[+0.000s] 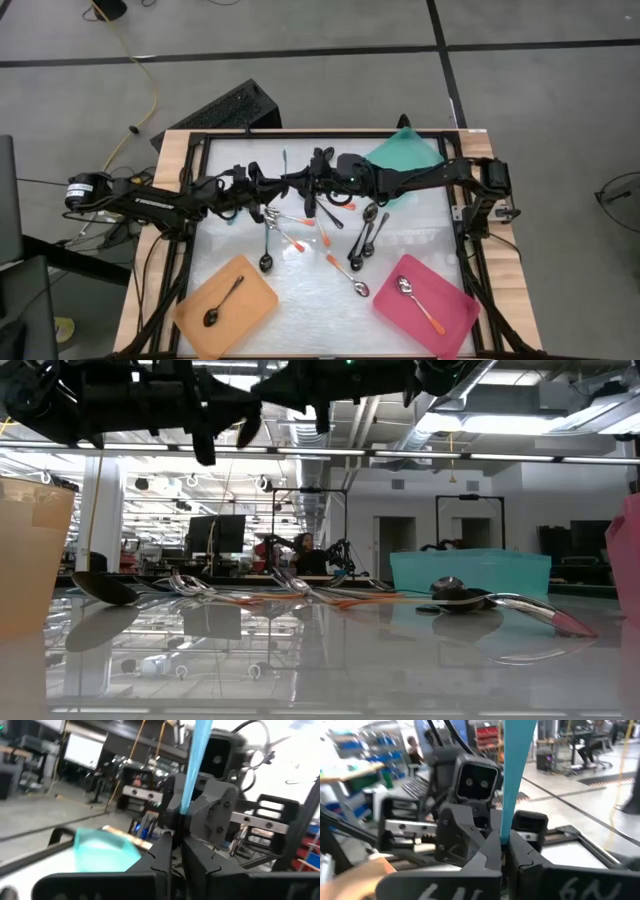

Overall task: Sort silverware by color (type)
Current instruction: Put the blue spoon into the blue bin

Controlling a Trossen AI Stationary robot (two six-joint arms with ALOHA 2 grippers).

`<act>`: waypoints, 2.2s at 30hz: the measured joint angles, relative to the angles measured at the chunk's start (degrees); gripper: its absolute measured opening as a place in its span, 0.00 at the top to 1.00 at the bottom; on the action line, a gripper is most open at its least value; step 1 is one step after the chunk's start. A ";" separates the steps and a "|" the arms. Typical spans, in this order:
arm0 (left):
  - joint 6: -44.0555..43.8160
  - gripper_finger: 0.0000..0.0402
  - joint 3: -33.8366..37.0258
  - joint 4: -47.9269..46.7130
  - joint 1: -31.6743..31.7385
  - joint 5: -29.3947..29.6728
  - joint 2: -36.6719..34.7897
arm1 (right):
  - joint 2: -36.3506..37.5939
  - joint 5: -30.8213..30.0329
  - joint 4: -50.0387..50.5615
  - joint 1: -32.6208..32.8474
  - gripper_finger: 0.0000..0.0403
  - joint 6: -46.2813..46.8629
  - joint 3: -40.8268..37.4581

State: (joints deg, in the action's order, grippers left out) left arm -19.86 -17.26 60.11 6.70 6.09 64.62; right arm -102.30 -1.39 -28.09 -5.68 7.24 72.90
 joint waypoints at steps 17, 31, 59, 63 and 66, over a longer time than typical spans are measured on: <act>-8.34 0.82 -0.14 -11.86 -0.04 2.03 -0.04 | 13.41 -28.17 54.05 -9.42 0.98 -16.73 -0.04; -11.32 0.82 -0.09 -14.39 -0.04 1.77 -0.02 | 12.70 -39.37 88.48 -14.68 0.98 -23.86 -0.04; -11.31 0.82 -0.04 -14.36 -2.27 1.76 -0.02 | 17.53 -25.70 71.26 -22.18 0.98 -29.61 -25.55; -11.34 0.82 -0.04 -14.35 -2.27 2.04 -0.02 | 17.65 -25.66 70.28 -24.23 0.97 -29.53 -26.77; -11.26 0.82 -0.04 -14.37 -2.28 2.80 -0.02 | 17.66 -25.19 69.08 -25.23 0.97 -29.35 -27.19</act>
State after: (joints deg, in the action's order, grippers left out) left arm -31.12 -17.30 45.74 4.42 8.89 64.60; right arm -84.64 -26.58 40.99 -30.91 -22.11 45.71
